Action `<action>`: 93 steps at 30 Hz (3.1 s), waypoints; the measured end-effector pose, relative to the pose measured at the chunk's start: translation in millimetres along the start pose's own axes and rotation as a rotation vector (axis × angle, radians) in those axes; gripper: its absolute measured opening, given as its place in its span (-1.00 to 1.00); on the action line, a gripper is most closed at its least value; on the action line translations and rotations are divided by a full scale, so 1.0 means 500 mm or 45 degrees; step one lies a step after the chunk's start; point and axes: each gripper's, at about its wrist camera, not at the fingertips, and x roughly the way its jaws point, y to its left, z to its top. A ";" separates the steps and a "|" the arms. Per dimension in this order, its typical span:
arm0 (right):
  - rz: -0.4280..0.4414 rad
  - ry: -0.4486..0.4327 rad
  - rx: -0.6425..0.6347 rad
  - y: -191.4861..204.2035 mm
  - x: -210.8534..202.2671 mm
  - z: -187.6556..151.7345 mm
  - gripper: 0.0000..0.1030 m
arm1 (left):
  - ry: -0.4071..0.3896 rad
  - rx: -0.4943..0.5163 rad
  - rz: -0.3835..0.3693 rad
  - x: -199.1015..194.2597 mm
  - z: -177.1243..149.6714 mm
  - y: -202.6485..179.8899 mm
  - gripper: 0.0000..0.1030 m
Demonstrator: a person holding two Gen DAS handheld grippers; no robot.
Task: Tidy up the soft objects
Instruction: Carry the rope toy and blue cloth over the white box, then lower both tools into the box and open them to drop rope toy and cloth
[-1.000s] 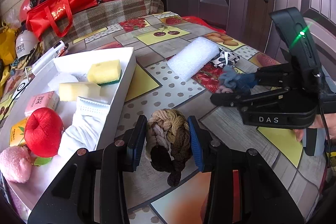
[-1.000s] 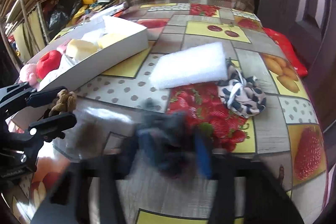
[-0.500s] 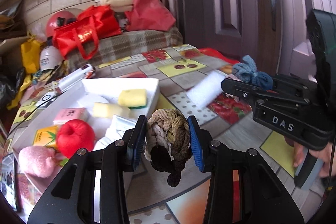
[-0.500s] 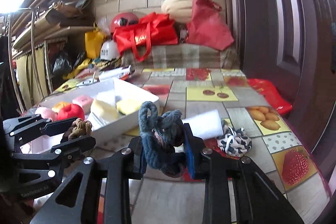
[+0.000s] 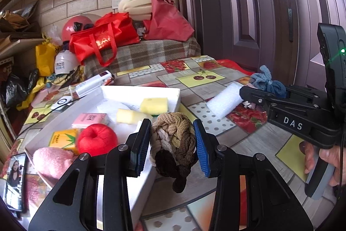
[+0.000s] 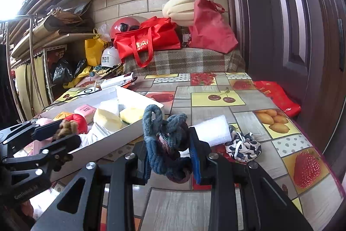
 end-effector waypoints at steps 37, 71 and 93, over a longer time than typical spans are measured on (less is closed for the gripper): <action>0.302 0.016 -0.215 0.243 0.137 0.039 -0.40 | 0.058 -0.203 0.451 0.021 -0.031 0.300 -0.23; 0.325 0.135 -0.108 0.256 0.247 0.071 -0.37 | 0.089 -0.209 0.365 0.108 0.003 0.346 -0.08; 0.303 0.100 -0.066 0.245 0.241 0.071 1.00 | -0.017 -0.253 0.526 0.066 -0.003 0.352 1.00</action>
